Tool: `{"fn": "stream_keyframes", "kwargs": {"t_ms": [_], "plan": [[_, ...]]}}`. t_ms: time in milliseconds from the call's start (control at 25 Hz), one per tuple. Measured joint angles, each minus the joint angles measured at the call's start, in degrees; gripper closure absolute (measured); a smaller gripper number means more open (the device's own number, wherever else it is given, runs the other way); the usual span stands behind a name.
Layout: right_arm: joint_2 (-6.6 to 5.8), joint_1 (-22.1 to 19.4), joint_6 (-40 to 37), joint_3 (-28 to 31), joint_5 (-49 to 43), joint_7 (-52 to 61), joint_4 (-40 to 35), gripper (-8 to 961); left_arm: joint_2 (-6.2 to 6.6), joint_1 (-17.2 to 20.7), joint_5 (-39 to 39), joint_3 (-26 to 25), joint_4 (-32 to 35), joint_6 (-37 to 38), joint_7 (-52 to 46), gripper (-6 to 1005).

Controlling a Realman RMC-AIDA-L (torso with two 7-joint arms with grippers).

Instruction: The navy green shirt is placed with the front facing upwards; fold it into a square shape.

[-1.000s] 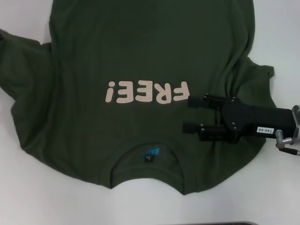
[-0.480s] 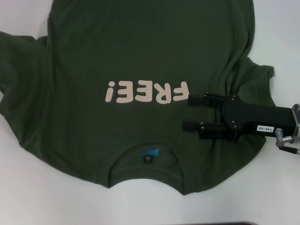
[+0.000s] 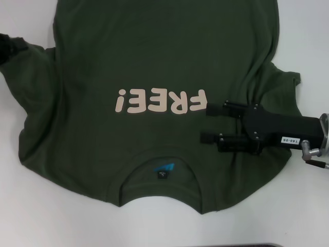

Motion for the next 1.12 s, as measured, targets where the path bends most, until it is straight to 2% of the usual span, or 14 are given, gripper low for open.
{"fn": "stream_keyframes", "kwargs": {"t_ms": [120,160,200,560,800,960,1120], "plan": [[0.02,-0.2,0.0,-0.1,0.0,0.0,0.0,58,-0.83,-0.4,-0.6,-0.2,-0.1,0.0,-0.2,963],[0.04,-0.2,0.0,-0.2,0.0,0.0,0.0,59,-1.72,-0.6,-1.0,-0.2,-0.1,-0.5,-0.3,963],[0.1,-0.3,0.0,-0.2,0.0,0.0,0.0,59,-1.72,-0.6,-1.0,-0.2,-0.1,-0.5,-0.3,963],[0.03,0.0,1.5,0.0,0.0,0.0,1.9,58,-5.58,-2.9,-1.2,0.0,-3.4,-5.1,0.7,961],[0.07,0.3,1.9,-0.1,0.0,-0.1,2.2,58,-7.56,-4.0,-1.3,0.0,-4.9,-7.2,1.2,960],[0.03,0.4,1.9,0.0,0.0,-0.1,2.2,59,-8.38,-4.8,-1.3,0.0,-7.2,-10.5,1.9,959],[0.01,0.4,2.1,0.0,0.1,-0.1,2.1,58,-8.47,-6.0,-1.4,-0.1,-12.6,-14.8,3.8,958]]}}
